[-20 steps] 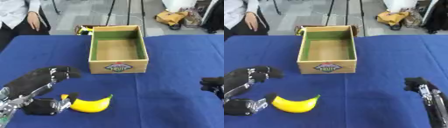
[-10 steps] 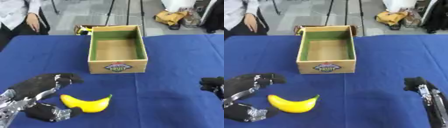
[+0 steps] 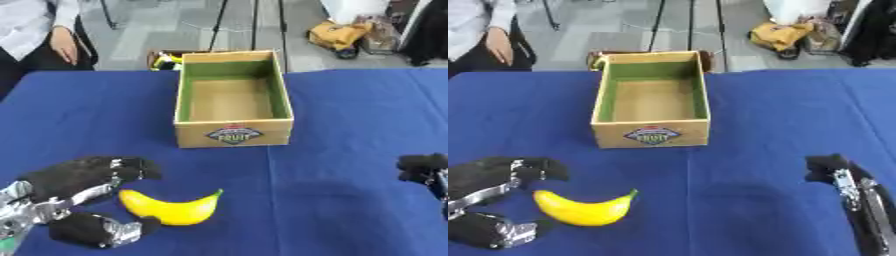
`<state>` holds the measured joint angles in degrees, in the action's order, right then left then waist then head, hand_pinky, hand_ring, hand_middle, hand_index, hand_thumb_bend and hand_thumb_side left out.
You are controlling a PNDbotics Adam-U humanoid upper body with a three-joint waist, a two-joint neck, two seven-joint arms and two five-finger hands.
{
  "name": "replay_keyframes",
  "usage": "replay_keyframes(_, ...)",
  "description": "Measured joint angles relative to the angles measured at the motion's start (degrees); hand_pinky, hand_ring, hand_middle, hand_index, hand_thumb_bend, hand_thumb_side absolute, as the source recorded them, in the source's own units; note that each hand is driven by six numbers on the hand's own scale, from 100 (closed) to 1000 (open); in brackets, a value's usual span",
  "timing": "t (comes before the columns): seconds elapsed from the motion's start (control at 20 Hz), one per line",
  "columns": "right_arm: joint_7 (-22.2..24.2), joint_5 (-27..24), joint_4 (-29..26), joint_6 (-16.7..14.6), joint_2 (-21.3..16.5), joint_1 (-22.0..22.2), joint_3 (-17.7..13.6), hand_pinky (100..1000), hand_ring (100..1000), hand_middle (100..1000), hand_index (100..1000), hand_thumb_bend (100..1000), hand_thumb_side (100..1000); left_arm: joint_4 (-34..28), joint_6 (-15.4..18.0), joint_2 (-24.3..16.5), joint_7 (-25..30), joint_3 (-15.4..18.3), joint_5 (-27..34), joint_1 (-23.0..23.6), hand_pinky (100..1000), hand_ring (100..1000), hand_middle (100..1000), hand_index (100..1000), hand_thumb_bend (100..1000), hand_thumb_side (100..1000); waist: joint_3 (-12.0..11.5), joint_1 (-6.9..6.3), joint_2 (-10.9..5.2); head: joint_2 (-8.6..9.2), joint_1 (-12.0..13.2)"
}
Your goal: Pick up objects on the table and place them in the box.
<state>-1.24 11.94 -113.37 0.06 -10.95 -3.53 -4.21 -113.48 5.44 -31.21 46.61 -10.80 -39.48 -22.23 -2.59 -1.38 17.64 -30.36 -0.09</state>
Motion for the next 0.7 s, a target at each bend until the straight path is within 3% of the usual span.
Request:
replay_keyframes(0.25,0.1,0.0,0.0,0.0,0.0,0.0,0.0,763,760,486,711,100,1000,0.0,-0.9,0.0,2.4,-0.6,-0.5,0.0,610,860,896,968,290,816,0.1,-0.08,0.04,0.0,0.0)
replay_keyframes(0.4,0.2,0.0,0.0,0.0,0.0,0.0,0.0,763,760,485,711,100,1000,0.0,-1.5,0.0,3.7,-1.2,-0.5,-0.2,591,815,904,981,326,842,0.1,-0.23,0.05,0.0,0.0)
replay_keyframes(0.7,0.4,0.1,0.3,0.2,0.0,0.1,0.0,764,761,485,710,100,1000,0.0,-2.6,-1.5,4.3,-3.2,-1.6,-2.0,592,811,915,988,355,855,0.0,-0.75,0.04,-0.01,0.0)
